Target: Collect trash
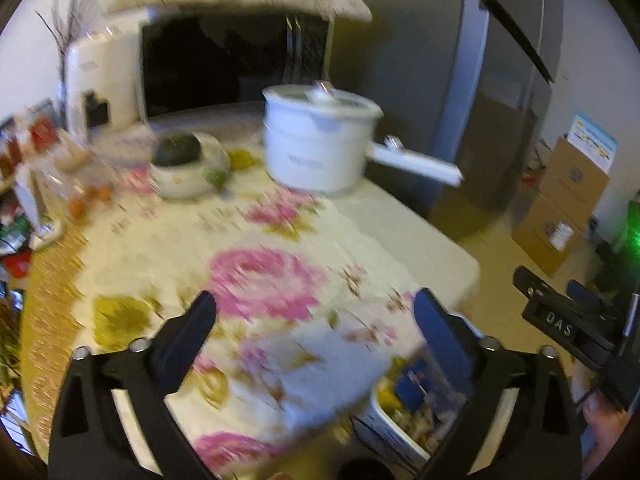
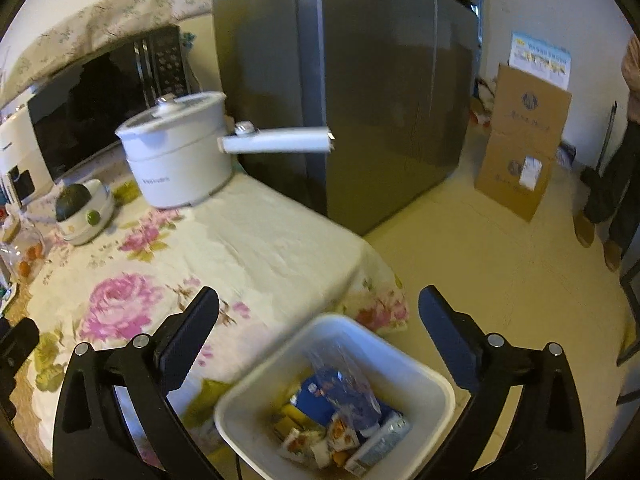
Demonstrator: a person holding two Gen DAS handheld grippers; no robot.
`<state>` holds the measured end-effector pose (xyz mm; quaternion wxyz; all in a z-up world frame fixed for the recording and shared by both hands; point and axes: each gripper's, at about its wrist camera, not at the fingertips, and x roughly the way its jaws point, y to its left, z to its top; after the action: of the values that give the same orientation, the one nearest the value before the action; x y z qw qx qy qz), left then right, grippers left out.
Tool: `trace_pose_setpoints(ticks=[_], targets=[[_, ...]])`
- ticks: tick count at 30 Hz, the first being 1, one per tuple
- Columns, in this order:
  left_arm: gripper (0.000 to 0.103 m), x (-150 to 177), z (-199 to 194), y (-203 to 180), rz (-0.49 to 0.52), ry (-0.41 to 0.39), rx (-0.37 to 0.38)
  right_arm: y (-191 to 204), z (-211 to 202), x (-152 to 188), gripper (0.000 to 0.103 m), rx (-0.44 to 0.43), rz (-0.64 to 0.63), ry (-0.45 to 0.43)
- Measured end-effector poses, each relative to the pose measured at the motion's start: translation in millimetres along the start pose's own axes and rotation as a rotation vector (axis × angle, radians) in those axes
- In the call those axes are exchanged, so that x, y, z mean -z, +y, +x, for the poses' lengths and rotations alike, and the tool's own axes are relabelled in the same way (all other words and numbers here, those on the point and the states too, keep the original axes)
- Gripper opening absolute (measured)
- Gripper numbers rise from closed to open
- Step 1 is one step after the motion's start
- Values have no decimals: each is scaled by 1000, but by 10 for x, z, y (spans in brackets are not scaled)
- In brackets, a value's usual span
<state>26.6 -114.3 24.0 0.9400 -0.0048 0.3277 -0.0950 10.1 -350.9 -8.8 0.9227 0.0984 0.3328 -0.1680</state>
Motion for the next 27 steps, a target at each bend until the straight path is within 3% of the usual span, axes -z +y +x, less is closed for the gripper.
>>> trace_pose_setpoints(ticks=[5,6,8,17,27], targets=[[96,-141,-211,-4,61,-163,-154,281,-198,-130,96,-23,-32,-66],[96,-154,-252,-19,67,-206,-219,313,-240,-149,96,-26,-35,-83],[96,-177,-315,-7,71,-247,-230,359,-342,-179,96,-40,-31,-117],[96,-215,-240,295,-69,-105,-163,563,-505,-191,96,-26,-49,-139],[96,-138,-152,604,-136,-68,-153,864,-508,-68,96,-5,-87,-113]])
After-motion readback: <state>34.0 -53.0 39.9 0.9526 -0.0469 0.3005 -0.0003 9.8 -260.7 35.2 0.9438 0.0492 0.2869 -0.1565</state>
